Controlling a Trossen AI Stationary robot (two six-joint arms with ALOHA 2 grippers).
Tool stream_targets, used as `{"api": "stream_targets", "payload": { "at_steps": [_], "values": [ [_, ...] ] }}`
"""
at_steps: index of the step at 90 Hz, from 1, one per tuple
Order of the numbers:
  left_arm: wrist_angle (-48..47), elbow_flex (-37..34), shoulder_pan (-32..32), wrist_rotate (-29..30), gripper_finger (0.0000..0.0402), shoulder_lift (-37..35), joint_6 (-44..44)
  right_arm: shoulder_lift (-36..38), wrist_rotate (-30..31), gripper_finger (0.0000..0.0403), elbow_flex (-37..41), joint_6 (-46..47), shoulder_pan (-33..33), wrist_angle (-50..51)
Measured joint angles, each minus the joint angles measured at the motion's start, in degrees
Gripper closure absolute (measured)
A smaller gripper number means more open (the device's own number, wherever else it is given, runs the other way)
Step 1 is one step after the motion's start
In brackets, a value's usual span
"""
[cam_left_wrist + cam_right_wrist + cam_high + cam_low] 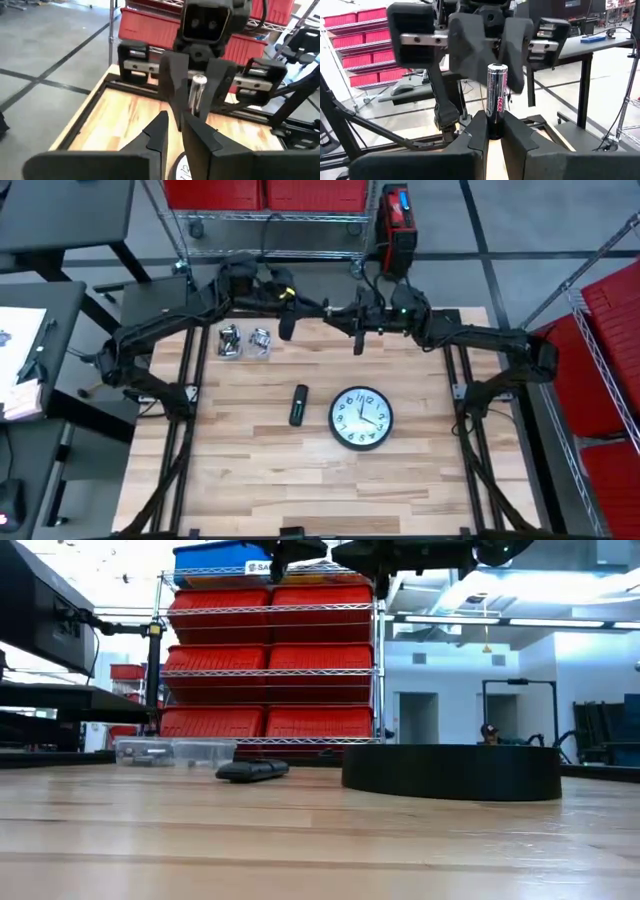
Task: Insert battery
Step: Insert the silver battery into the remote
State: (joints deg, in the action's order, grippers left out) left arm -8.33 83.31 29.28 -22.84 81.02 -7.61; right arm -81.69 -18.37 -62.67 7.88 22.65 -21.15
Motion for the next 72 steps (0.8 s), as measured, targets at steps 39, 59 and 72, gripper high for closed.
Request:
{"api": "stream_targets", "payload": {
  "at_steps": [39, 59, 72],
  "values": [
    [7.16, -0.02, -1.88, -0.28, 0.0306, 0.75, -3.39, 0.0, -0.18, 0.0382, 0.02, 0.04, 0.37, 0.07],
    [7.95, -0.02, -2.03, 1.29, 0.0234, 0.6, -2.94, 0.0, -0.2, 0.0382, 0.0, 0.08, 0.37, -0.18],
    [8.96, 0.0, -2.67, 2.95, 0.0214, 2.21, -2.71, 0.0, -0.22, 0.0382, 0.0, 0.08, 0.37, -0.55]
  ]
}}
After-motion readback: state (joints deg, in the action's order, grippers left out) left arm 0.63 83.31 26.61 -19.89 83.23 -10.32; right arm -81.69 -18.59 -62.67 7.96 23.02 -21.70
